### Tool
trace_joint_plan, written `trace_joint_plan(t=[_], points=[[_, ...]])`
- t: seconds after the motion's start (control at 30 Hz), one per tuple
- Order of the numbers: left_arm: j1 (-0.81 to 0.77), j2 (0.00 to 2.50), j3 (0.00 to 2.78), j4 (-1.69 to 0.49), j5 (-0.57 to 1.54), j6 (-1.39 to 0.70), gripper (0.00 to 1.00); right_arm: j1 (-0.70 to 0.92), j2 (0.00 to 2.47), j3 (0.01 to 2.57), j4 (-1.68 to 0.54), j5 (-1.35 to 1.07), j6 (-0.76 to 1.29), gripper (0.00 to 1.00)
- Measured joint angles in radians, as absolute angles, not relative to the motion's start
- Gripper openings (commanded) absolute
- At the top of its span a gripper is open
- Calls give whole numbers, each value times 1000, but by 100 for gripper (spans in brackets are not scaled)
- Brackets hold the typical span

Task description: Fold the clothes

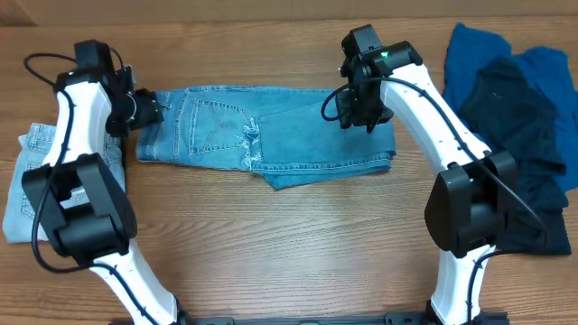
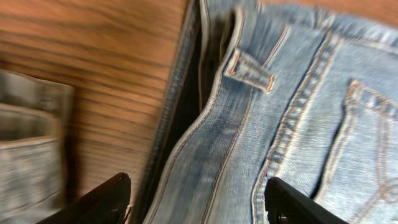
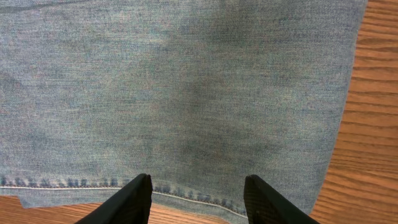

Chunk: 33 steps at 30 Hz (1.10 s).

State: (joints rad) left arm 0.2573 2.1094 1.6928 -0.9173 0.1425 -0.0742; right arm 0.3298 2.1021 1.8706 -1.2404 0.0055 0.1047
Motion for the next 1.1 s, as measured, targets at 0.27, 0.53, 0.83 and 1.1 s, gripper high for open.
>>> trace_joint_plan(t=[0.27,0.53,0.83,1.1], points=[[257,2201,1680,-934,153,-74,71,329,2102,1871,-1242,4,105,52],[269,2243,1710,-962,165,-73,29,330,2102,1871,-1257,4,105,51],[277,2252,1712,-966,235,-75,49,330,2102,1871,-1259,3,105,51],[282,2272,1764,-1019,244,-77,58,330,2102,1871,-1276,4,104,52]])
